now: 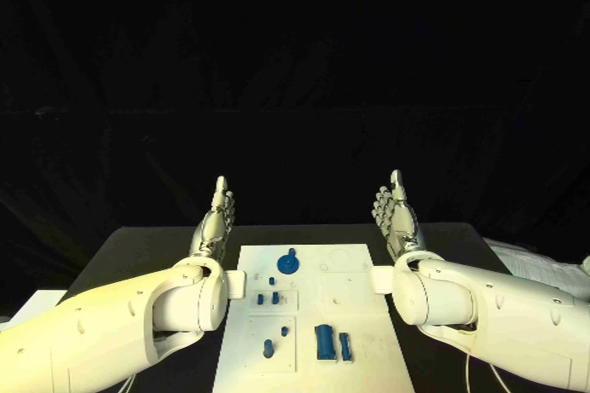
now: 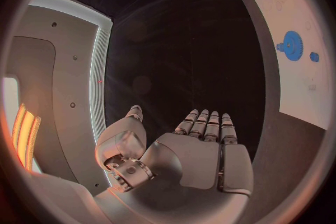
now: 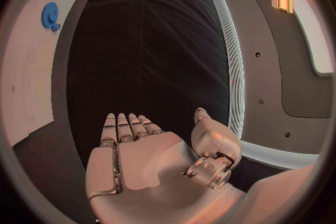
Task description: Assemble the parts on the task board
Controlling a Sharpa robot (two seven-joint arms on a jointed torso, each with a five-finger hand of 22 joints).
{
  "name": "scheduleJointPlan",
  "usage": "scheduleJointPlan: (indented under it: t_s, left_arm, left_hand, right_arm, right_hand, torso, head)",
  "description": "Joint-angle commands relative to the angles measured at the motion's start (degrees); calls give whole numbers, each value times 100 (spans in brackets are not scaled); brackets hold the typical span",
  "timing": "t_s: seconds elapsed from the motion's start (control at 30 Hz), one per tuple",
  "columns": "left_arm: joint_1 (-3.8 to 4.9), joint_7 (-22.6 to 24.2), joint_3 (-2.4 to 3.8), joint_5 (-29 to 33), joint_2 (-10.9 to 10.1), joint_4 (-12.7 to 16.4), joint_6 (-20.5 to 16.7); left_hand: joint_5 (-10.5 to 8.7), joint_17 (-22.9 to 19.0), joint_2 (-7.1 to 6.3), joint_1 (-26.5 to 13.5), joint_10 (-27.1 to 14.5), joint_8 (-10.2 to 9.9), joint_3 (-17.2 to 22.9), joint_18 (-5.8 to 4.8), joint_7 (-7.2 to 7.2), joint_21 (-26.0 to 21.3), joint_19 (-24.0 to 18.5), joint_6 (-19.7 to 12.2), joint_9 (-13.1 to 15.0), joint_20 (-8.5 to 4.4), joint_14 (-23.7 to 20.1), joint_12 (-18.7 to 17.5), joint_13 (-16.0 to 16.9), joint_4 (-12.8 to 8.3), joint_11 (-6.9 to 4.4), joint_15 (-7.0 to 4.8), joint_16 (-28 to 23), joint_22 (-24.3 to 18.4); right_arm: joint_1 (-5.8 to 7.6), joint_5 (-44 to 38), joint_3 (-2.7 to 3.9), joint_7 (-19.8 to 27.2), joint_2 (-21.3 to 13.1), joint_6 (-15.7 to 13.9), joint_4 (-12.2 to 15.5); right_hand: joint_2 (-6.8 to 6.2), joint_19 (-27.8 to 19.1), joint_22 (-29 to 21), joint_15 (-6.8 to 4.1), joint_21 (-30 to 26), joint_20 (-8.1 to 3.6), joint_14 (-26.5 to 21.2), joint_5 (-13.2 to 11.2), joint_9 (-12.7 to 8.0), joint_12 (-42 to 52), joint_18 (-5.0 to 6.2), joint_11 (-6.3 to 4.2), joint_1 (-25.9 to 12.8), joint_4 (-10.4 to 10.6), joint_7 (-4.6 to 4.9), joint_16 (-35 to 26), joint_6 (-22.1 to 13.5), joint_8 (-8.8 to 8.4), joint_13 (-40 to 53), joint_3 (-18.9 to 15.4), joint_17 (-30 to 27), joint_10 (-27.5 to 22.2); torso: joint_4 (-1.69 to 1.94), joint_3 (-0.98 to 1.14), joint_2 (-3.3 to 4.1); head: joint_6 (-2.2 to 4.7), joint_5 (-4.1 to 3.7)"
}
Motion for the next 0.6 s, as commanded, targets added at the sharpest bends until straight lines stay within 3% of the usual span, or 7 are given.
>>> scheduleJointPlan:
  t_s: [0.03,0.07,0.1,0.6]
  left_arm:
    - [0,110,6,-65,10,13,-19]
    - [0,110,6,-65,10,13,-19]
    - [0,110,6,-65,10,13,-19]
    - [0,110,6,-65,10,13,-19]
  left_hand:
    - [-39,-9,-3,-230,-572,-39,-32,-41,2,-21,-182,-537,-6,-1,-426,-33,-8,2,-9,-3,-38,-28]
    - [-39,-9,-3,-290,-572,-39,-32,-41,2,-21,-182,-537,-6,-1,-426,-33,-8,2,-9,-3,-38,-28]
    - [-39,-9,-3,-744,-572,-39,-32,-41,2,-21,-182,-537,-6,-1,-426,-33,-8,2,-9,-3,-38,-28]
    - [-39,-9,-3,-744,-572,-39,-32,-41,2,-21,-182,-537,-6,-1,-426,-33,-8,2,-9,-3,-38,-28]
  right_arm:
    - [-1,-25,3,91,2,5,9]
    - [-1,-25,3,91,2,5,9]
    - [-1,-25,3,91,2,5,9]
    - [-1,-25,3,91,2,5,9]
  right_hand:
    - [1,-27,-8,-1,-21,-1,-35,-30,-8,-39,-34,3,-57,-8,2,-23,-21,-19,-8,-32,-7,-28]
    - [1,-27,-8,-1,-21,-1,-35,-30,-8,-39,-34,3,-57,-8,2,-23,-21,-19,-8,-32,-7,-28]
    - [1,-27,-8,-1,-21,-1,-35,-30,-8,-39,-34,3,-57,-8,2,-23,-21,-19,-8,-32,-7,-28]
    - [1,-27,-8,-1,-21,-1,-35,-30,-8,-39,-34,3,-57,-8,2,-23,-21,-19,-8,-32,-7,-28]
  torso:
    - [0,0,0]
    - [0,0,0]
    - [0,0,0]
    - [0,0,0]
  head:
    - [-1,0]
    - [-1,0]
    - [-1,0]
    - [-1,0]
